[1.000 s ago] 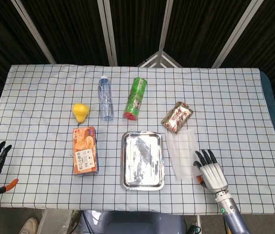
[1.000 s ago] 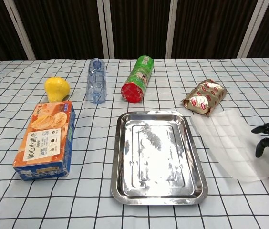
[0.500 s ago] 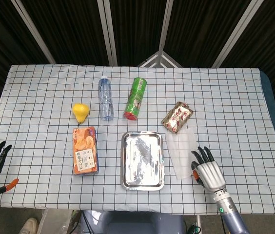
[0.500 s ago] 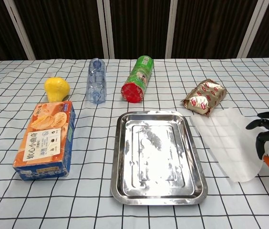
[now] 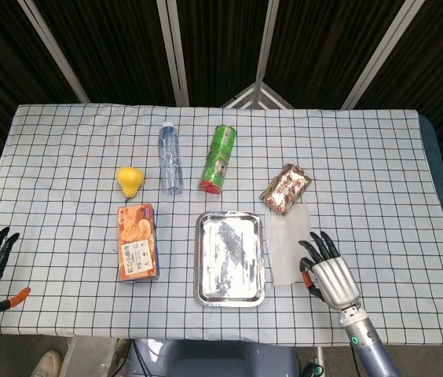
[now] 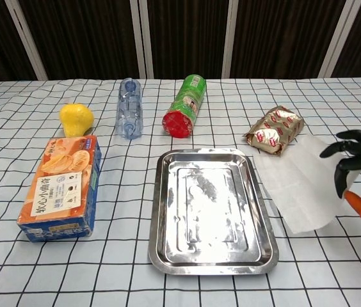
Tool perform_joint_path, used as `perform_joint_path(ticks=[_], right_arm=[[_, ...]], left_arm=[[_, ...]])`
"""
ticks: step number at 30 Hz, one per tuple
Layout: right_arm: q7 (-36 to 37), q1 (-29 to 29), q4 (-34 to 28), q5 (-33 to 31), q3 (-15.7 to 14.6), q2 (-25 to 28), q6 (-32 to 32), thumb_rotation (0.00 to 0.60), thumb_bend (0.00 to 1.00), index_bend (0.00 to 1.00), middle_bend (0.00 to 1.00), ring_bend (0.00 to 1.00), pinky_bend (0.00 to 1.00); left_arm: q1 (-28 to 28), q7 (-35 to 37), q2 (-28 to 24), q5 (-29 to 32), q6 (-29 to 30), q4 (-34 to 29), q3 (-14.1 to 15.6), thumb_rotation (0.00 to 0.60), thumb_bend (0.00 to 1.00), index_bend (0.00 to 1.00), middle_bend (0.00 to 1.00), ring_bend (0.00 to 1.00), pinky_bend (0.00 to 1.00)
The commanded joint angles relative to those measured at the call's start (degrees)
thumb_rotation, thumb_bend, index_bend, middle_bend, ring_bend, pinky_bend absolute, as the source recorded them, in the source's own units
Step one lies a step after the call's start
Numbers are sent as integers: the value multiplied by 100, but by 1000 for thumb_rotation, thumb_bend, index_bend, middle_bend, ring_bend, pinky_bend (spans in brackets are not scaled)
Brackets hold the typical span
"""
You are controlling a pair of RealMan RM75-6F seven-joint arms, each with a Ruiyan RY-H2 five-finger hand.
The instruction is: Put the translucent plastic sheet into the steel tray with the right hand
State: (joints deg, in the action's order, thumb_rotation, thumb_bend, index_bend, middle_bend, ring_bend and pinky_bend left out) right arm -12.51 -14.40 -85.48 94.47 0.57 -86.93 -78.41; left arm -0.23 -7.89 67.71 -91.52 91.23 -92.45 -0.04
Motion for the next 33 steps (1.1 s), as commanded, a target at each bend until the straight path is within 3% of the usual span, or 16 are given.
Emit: perform_joint_path(ticks=[1,7,11,18,33], right_arm=[[-294,-209,-1248,158,351,447,-150,600,603,587,222,16,0],[-664,-337,-2425,106,602,724,-107,600,603,587,222,16,0],[-943,-389,-2828,11,606,693,22,600,603,587,222,16,0],[-1379,-536,-2929,-217,647,294,257,600,604,587,222,16,0],[-1926,-1022,-2643,-1117,1112,-1051,477,600,618,587,222,16,0]], left_arm=[[-1,-4,0,-2,-3,0,3,600,65,0,0,0,0],[-3,-2,4,2,-2,8,-1,600,65,0,0,0,0],[-10,-20,8,0,-13,9,-1,600,65,0,0,0,0],[-7,-14,8,-15,3,9,2,600,65,0,0,0,0],[-39,64,-16,12,-80,5,15,600,65,0,0,0,0]])
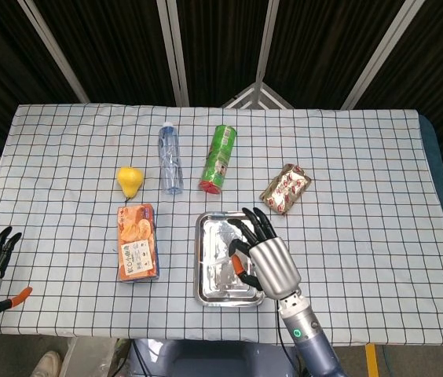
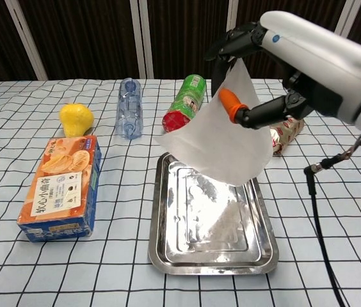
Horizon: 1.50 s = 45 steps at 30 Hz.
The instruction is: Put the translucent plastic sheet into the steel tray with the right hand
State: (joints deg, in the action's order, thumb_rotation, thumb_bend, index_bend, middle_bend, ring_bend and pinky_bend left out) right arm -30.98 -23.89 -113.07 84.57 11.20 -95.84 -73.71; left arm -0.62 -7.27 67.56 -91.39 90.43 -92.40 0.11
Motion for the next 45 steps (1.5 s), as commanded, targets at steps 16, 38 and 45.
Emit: perform_joint_path(ticks=[16,38,45], right_arm=[[-332,-140,562,-303,-178,-604,-85,600,618,587,222,16,0],[-7,-513,891,-364,376,-1012,-113,600,618,587,222,16,0],[-20,-401,896,-526,238,-1023,-236,600,618,587,222,16,0]], left_arm=[[-8,21,-11,-26,-5,6,18,600,65,0,0,0,0],[-24,47,-14,9,-32,6,6,600,65,0,0,0,0],[-52,26,-14,36,-96,15,5,600,65,0,0,0,0]])
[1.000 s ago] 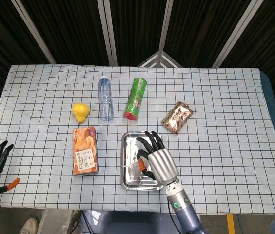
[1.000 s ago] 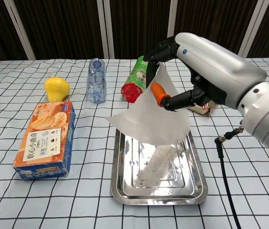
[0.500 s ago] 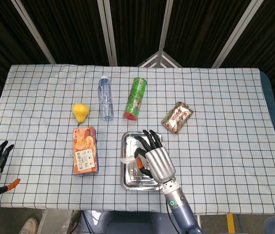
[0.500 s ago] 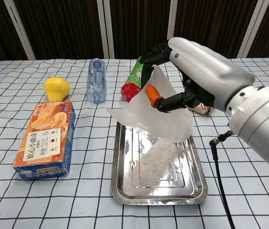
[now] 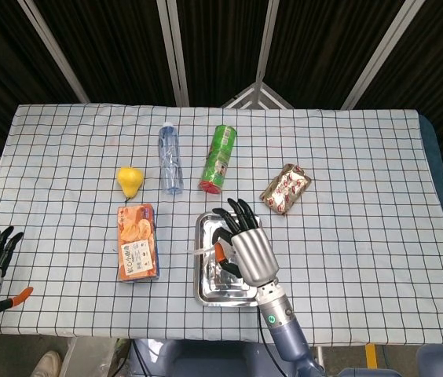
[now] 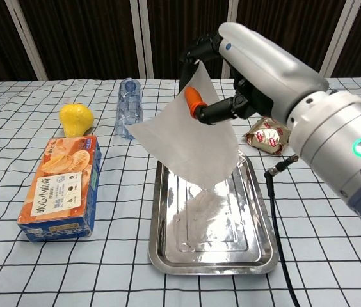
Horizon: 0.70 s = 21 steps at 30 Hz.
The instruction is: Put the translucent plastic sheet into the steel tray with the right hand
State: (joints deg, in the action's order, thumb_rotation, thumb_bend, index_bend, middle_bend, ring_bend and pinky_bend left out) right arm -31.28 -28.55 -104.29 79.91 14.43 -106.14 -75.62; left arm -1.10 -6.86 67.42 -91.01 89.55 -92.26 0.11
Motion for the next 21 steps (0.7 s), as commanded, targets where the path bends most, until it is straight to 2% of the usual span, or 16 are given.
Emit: perform_joint_path(ticks=[1,11,21], right_arm=[[60,110,30,-95,-141,2,-78,600,618,587,222,16,0],[67,491,349,-353,-755,157,-187,600,618,587,222,16,0],[-16,540,378,-443,-956,259,-16,600,618,587,222,16,0]], left_arm=[[-3,-26,2,-9,-6,-3,8,600,66,0,0,0,0],[6,-92,29,-47,27,0,23,600,65,0,0,0,0],[0,-91,31,-37,13,7,24,600,65,0,0,0,0]])
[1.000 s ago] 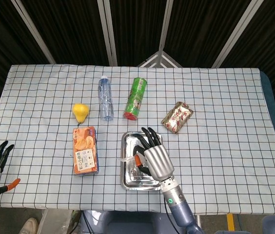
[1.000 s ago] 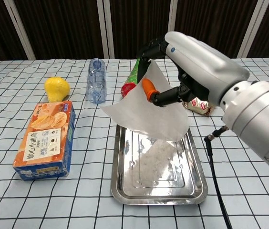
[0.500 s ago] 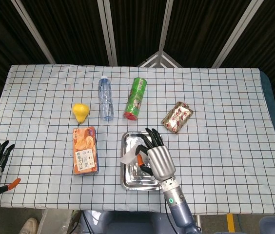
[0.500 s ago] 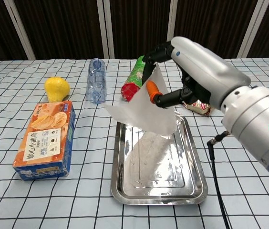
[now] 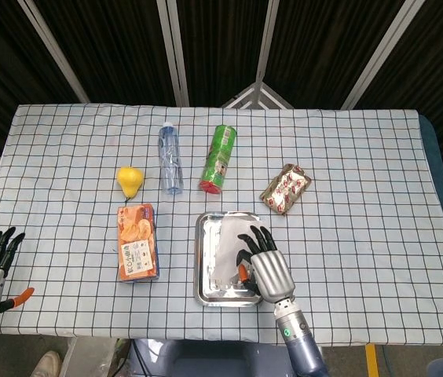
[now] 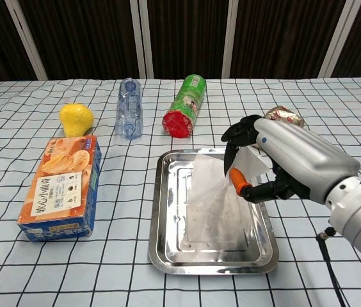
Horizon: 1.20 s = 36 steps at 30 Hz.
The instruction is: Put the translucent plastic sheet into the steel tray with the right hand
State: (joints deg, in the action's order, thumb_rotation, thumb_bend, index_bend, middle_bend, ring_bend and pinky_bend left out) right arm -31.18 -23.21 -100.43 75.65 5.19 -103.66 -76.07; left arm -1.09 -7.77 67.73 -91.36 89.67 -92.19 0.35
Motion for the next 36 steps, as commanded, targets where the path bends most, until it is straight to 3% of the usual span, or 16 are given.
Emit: perform_joint_path(ticks=[1,12,28,36], right_arm=[[-44,9,-11,-24,-54,12,45,600,618,587,222,16,0],[-183,58,-98,-35,-207,-35,107,600,619,587,222,16,0],[391,-11,-521,429,-472,507,467,600,618,587,222,16,0],[541,-27,-550,488,-449,482,539,600,618,587,222,17,0]], left_arm=[[-2,-2,1,-4,0,1,0,600,65,0,0,0,0],[-1,7,-5,6,5,7,-3,600,65,0,0,0,0],[-20,-114,36,22,-42,27,1,600,65,0,0,0,0],[-13,-161,49,15,-24,15,5,600,65,0,0,0,0]])
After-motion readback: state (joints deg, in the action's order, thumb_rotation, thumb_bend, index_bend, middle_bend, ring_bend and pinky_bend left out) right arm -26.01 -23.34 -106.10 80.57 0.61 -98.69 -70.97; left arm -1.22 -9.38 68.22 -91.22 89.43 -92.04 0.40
